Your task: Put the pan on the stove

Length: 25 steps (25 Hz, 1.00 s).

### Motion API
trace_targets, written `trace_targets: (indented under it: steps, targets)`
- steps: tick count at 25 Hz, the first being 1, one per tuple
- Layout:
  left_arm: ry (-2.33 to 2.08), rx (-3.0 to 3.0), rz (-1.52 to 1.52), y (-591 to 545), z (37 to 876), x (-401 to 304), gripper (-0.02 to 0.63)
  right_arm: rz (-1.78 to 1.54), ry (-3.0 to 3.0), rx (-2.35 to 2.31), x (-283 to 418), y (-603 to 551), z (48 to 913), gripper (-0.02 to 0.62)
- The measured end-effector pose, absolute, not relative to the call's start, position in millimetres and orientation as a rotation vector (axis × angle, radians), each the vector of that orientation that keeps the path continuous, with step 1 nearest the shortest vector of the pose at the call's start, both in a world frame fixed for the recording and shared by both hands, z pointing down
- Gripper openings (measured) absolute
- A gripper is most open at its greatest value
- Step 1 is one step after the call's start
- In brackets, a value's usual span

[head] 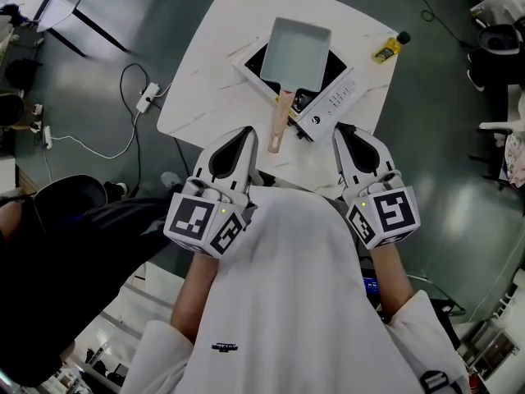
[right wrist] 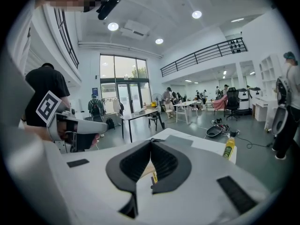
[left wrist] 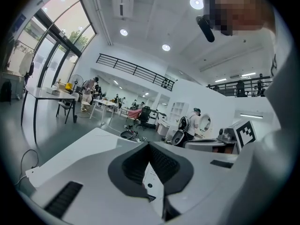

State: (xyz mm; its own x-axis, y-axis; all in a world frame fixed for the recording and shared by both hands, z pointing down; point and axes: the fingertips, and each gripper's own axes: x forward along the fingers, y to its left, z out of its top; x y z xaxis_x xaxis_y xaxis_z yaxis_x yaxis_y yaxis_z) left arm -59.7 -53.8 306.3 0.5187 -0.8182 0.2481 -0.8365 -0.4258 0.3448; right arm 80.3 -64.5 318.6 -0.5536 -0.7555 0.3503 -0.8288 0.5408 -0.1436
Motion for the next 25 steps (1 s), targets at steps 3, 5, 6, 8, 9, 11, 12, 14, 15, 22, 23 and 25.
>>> trace_targets:
  steps: [3,5,6,8,9,11,12,14,15,22,23,25]
  targets:
    - [-1.347,2.342,0.065,-54.2,308.1,-58.3,0.0,0.436,-2.531,1.335,79.2,-63.3,320.1,0.005]
    - [-1.339,2.343,0.067,-53.9,308.3,-57.4,0.0,0.437,-2.528,1.339,79.8,-62.7,320.9,0.005]
    - [-1.336,2.344,0.068,-53.6,308.4,-57.0,0.0,0.439,-2.527,1.344,80.2,-62.6,321.1,0.005]
    - [-1.333,2.345,0.07,-52.5,308.5,-56.4,0.0,0.446,-2.525,1.355,80.6,-62.4,321.2,0.005]
    - [-1.334,2.345,0.07,-52.0,308.4,-56.3,0.0,0.448,-2.524,1.358,80.4,-62.2,321.1,0.005]
    - [-1.335,2.342,0.067,-51.3,308.2,-56.1,0.0,0.451,-2.526,1.359,79.8,-62.0,321.1,0.005]
    - [-1.335,2.341,0.066,-51.0,307.9,-55.8,0.0,0.45,-2.527,1.357,79.6,-62.0,320.9,0.005]
    - [-1.337,2.342,0.066,-50.3,307.2,-55.1,0.0,0.446,-2.53,1.354,79.4,-62.2,320.2,0.005]
    - [-1.337,2.343,0.066,-49.8,306.9,-55.0,0.0,0.444,-2.531,1.353,79.5,-62.2,319.6,0.005]
    - [-1.338,2.345,0.063,-46.6,305.8,-53.1,0.0,0.44,-2.531,1.365,83.4,-61.8,317.9,0.005]
    - [-1.336,2.347,0.063,-46.6,305.4,-52.5,0.0,0.441,-2.531,1.368,84.0,-61.7,317.7,0.005]
    - [-1.332,2.349,0.063,-47.0,304.9,-51.2,0.0,0.441,-2.531,1.372,84.6,-61.8,317.1,0.005]
